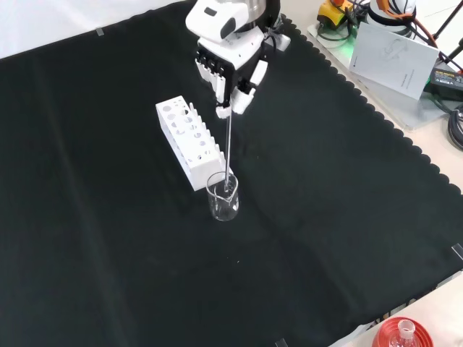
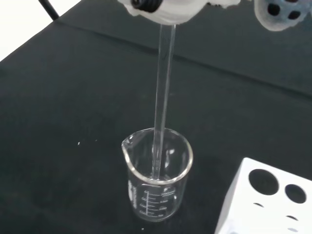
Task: Stir in the beaker to the left of the white test tube rack with the glass rod.
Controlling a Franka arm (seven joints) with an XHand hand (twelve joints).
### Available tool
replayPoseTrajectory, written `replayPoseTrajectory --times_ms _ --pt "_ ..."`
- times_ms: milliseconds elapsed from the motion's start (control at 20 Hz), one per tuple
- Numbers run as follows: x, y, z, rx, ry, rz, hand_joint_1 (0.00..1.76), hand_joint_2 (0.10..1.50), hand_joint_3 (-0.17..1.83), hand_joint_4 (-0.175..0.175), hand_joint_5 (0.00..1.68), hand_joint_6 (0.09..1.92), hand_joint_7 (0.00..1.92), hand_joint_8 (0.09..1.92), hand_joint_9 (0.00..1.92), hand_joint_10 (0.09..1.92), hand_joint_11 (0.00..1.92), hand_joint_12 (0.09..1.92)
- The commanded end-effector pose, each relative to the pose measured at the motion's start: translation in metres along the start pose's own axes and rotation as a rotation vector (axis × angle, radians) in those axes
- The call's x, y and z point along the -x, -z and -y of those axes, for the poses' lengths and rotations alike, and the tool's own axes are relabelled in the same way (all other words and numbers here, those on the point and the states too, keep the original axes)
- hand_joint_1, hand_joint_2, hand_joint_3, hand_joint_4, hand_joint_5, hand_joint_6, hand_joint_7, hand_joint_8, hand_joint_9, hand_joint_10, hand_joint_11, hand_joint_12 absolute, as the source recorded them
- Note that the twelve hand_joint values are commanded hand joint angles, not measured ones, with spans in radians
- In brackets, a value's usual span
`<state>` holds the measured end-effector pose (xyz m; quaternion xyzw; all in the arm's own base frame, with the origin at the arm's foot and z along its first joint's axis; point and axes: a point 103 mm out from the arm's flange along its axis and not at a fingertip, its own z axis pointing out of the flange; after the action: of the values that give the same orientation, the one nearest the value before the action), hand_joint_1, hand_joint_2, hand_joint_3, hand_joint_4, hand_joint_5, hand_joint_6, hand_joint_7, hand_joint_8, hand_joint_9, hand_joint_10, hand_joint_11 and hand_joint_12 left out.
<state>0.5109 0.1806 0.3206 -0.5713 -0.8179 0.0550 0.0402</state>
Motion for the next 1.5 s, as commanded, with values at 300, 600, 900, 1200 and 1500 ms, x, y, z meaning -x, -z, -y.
replayPoseTrajectory --times_ms 300,600,900,1200,1500 --pt "-0.025 -0.030 -0.025 -0.031 0.053 -0.021 1.33 1.02 -0.17 -0.175 1.43 0.09 1.63 0.09 1.71 0.27 1.65 0.41" --pt "-0.022 -0.022 -0.046 -0.009 0.063 -0.028 1.33 1.02 -0.17 -0.175 1.43 0.09 1.64 0.09 1.71 0.27 1.65 0.41" --pt "0.006 -0.014 -0.057 0.018 0.035 -0.032 1.33 1.02 -0.17 -0.175 1.43 0.09 1.64 0.09 1.71 0.27 1.65 0.41" --pt "0.042 -0.025 -0.041 0.003 -0.030 -0.042 1.33 1.02 -0.17 -0.175 1.43 0.09 1.64 0.09 1.71 0.27 1.65 0.41" --pt "0.050 -0.040 -0.018 -0.015 -0.066 -0.047 1.33 1.02 -0.17 -0.175 1.43 0.09 1.64 0.09 1.71 0.27 1.65 0.42"
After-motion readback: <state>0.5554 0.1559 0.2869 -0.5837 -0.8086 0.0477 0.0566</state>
